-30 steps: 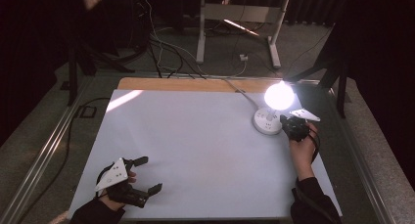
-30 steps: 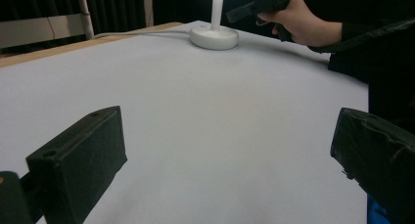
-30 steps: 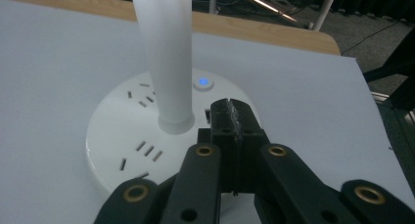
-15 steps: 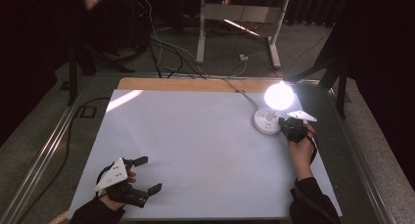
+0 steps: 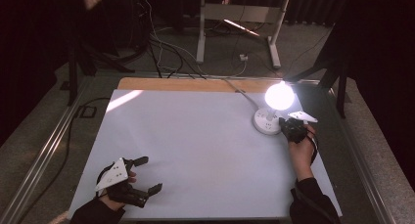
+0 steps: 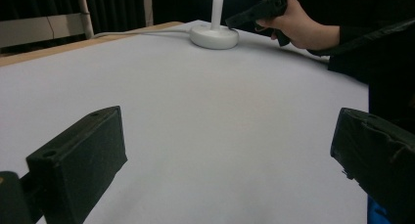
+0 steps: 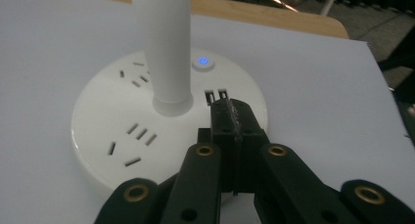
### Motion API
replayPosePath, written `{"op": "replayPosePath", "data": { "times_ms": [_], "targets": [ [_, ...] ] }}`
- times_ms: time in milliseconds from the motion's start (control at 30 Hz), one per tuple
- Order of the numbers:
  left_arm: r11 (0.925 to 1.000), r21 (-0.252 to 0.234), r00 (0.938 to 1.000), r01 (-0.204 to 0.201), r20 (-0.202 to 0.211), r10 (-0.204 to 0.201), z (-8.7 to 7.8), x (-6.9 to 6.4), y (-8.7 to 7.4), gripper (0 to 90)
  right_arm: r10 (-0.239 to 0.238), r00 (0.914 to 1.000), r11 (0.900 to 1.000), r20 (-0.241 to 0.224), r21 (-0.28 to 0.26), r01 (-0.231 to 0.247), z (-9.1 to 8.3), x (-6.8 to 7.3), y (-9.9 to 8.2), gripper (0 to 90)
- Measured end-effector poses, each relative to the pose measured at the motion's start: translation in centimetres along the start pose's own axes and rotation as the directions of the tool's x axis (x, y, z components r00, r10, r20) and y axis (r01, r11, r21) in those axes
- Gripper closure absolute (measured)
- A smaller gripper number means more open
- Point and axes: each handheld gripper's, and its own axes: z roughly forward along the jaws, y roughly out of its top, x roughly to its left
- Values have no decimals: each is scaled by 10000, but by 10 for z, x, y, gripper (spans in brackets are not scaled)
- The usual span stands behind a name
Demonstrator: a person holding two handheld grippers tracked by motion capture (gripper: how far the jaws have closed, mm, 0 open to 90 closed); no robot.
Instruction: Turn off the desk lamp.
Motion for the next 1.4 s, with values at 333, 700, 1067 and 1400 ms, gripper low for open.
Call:
{"op": "replayPosePath", "data": {
  "times_ms": [333, 700, 1067, 1400],
  "targets": [
    [10000, -6, 10000, -9, -8, 9, -1, -1, 0, 6, 89, 9999, 9979, -60, -642, -92, -16, 0, 9, 701],
    [10000, -28, 10000, -40, 9, 40, -1, -1, 1, 6, 294, 9989, 9986, -363, -421, -309, -30, -4, 5, 379],
    [10000, -80, 10000, -52, 22, 53, -2, -1, 1, 6, 808, 9886, 9965, -1274, -114, -829, -43, -7, 3, 5],
    [9999, -122, 9999, -91, 66, 91, -3, -1, 2, 6, 859, 9685, 9921, -2336, -695, -1048, -68, 1, -7, 0]
  ]
}}
